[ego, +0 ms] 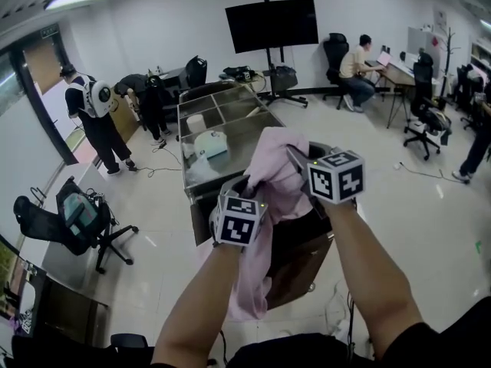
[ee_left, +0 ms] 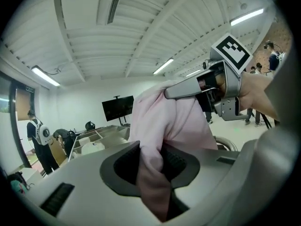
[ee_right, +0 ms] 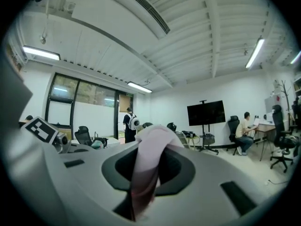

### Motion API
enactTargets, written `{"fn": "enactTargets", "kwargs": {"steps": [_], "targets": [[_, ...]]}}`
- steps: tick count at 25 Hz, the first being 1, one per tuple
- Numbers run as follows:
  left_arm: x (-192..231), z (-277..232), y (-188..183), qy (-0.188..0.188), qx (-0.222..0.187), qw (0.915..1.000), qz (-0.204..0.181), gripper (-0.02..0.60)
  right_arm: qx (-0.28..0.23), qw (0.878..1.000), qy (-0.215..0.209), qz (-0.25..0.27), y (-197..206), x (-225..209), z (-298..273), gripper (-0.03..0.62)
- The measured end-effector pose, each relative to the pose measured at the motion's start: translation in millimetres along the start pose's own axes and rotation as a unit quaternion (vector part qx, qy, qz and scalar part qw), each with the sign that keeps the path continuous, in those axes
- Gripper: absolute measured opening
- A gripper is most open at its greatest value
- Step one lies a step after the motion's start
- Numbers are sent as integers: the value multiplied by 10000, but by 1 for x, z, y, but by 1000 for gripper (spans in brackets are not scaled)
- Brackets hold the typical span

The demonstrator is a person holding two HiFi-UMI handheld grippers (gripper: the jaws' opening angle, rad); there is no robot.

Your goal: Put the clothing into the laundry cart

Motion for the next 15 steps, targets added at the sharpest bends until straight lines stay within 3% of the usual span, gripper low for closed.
{"fn": "enactTargets", "kwargs": {"steps": [5,6,8,9,11,15], "targets": [[6,-8,10,-17,231,9997,66,109,390,9992,-55,-120,18,-6,-9,141],[8,-10,12,7,269,9996,67,117,460,9988,-51,-163,20,-7,-9,186],[11,-11,14,80,222,9997,55,151,627,9977,-47,-245,24,-8,-10,386],[13,-10,13,102,151,9998,46,170,709,9971,-34,-265,26,-9,-9,446],[15,-6,10,87,33,10000,36,241,763,9967,52,-262,28,-11,-4,446],[19,5,1,15,-184,9997,132,239,535,9980,215,-256,20,-13,8,443]]}}
Point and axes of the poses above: the fingertips, and each gripper's own axes: z backward along the fingers, x to its left, y out of its underside, the point moved 10 cm from there along z, backward along the fingers, and after that the axes turned 12 degrees about z, right-handed, at the moved point
